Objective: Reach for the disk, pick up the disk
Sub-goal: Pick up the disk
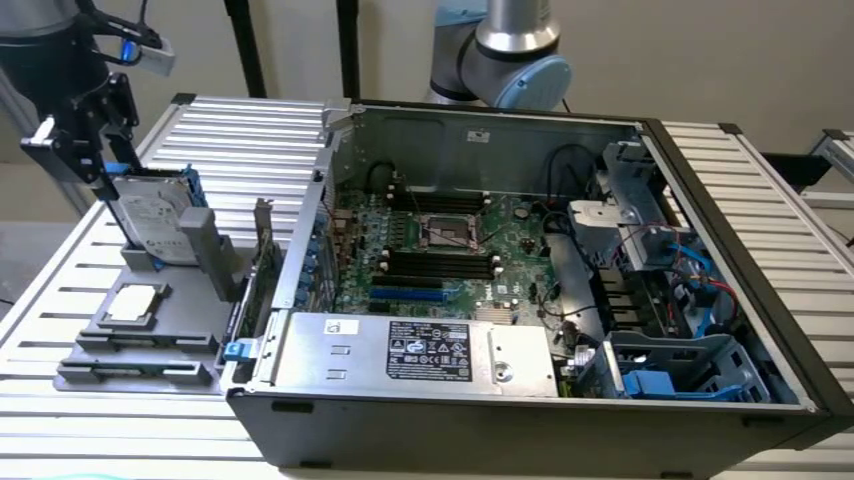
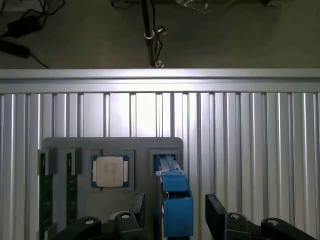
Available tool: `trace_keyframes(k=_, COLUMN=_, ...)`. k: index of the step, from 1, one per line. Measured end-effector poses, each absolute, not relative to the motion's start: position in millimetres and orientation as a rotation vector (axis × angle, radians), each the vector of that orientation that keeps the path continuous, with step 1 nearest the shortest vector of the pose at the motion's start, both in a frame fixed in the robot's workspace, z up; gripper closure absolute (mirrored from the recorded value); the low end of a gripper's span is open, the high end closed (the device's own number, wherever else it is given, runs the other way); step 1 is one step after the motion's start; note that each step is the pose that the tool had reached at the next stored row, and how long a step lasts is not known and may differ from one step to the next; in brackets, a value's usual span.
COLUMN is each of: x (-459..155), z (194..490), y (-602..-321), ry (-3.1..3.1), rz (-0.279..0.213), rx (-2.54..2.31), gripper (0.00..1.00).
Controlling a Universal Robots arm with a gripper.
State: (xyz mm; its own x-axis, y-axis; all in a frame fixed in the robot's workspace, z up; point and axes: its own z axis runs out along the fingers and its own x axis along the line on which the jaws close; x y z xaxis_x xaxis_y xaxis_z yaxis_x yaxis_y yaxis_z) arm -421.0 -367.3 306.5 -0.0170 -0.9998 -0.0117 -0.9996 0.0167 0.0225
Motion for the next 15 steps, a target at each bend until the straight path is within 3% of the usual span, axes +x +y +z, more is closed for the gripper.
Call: trace_keyframes(k=15, x=-425, z=293, y=-367, ry=-2.217, rz=-0.034, rx=2.218, gripper=0.4)
